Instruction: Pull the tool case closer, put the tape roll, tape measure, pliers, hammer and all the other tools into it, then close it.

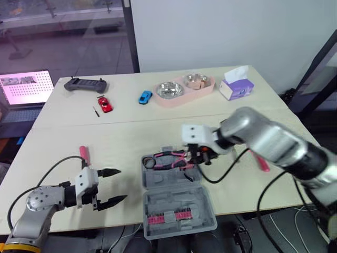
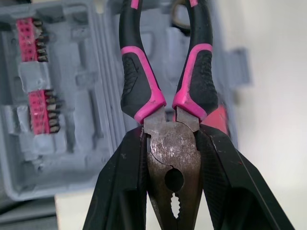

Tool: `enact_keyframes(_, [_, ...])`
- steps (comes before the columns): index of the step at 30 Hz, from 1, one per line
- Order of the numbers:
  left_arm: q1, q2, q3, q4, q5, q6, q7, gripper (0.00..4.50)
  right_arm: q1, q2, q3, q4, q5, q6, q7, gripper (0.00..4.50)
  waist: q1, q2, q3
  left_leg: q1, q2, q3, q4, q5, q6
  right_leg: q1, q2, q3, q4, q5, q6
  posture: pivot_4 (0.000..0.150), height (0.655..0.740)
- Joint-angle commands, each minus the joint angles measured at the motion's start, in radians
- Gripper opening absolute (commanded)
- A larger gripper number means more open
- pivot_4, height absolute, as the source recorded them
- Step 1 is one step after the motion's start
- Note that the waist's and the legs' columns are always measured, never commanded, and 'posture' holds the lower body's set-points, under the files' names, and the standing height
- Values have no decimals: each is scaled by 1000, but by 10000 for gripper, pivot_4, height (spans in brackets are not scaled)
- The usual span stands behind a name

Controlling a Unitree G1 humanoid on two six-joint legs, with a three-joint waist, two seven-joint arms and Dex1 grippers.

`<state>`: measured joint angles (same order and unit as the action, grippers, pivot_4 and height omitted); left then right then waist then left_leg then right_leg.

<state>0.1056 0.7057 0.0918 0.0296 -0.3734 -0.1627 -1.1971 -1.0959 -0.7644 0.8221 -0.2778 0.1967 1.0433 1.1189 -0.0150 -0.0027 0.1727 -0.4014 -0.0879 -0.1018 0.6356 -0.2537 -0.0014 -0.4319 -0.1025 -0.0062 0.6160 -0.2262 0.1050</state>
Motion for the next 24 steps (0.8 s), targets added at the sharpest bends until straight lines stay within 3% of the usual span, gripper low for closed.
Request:
enact_keyframes(1, [14,1,19,1,0,-40,-5,45000,-53,33,16,27,-58,5,-1,9810,6,0,0,-3,0,-1,0,1,-1,-3,0,0,1,0,-1,1500,7400])
enact_keyframes(14, [41,-15,3,-55,8,-30,37,45000,-106,147,125,57,-69,131,70,9810,0,0,0,-6,0,-2,2,3,-5,-9,1,0,6,2,-2,1500,7400])
enact_keyframes(24, [38,-26,-9,-65,4,-29,39,45000,-123,177,186,171,-104,85,86,9810,0,0,0,-6,-1,-2,2,3,-5,-9,1,-1,8,2,-2,1500,7400])
